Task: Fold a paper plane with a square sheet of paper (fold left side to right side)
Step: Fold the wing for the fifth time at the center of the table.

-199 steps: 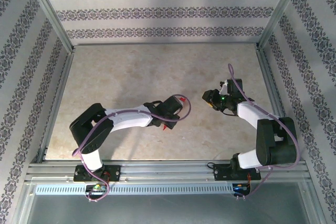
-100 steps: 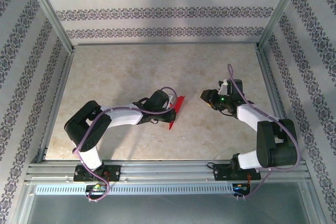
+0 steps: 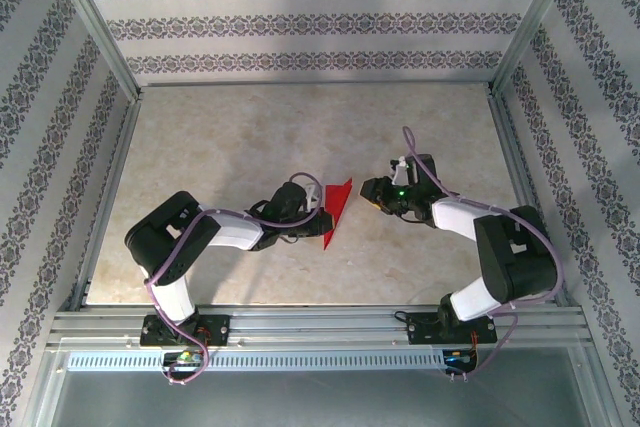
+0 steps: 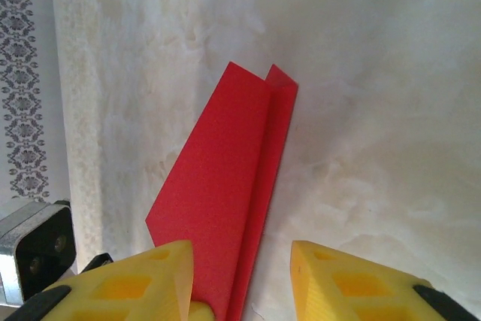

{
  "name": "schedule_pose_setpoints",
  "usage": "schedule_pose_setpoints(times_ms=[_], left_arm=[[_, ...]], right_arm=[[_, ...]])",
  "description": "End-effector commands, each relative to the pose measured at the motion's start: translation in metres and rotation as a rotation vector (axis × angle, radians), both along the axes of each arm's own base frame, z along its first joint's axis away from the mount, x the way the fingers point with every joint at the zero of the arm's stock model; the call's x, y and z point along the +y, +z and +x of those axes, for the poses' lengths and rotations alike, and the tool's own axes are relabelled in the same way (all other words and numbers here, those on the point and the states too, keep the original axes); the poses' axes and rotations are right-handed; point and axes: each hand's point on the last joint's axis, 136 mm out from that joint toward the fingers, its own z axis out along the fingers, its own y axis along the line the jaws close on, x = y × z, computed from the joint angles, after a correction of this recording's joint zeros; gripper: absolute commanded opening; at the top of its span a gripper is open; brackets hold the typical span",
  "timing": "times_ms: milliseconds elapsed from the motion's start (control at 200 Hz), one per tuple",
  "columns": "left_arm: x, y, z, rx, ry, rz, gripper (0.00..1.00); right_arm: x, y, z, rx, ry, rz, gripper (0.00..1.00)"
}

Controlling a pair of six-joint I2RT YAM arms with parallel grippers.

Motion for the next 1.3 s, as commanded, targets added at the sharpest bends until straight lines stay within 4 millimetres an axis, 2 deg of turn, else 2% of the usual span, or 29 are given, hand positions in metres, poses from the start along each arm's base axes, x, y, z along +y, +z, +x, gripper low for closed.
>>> schedule_pose_setpoints(times_ms=[0, 360, 770, 1299], left_arm=[[-0.001, 0.011, 0.012, -0.019, 0.045, -0.106, 0.0], [-0.003, 0.003, 0.013, 0.015, 0.075, -0.192, 0.0], [0.003, 0.003, 0.014, 0.005, 0.106, -0.217, 0.0], [0.004, 0.0, 0.015, 0.014, 0.124, -0.233, 0.0]], right_arm=[[0.008, 0.0, 0.008, -0.014, -0.016, 0.013, 0.38], [0.035, -0.016, 0.012, 0.041, -0.008, 0.01, 0.38], [0.055, -0.018, 0.02, 0.036, 0.014, 0.006, 0.37], [0.061, -0.031, 0.023, 0.063, 0.003, -0.022, 0.37]])
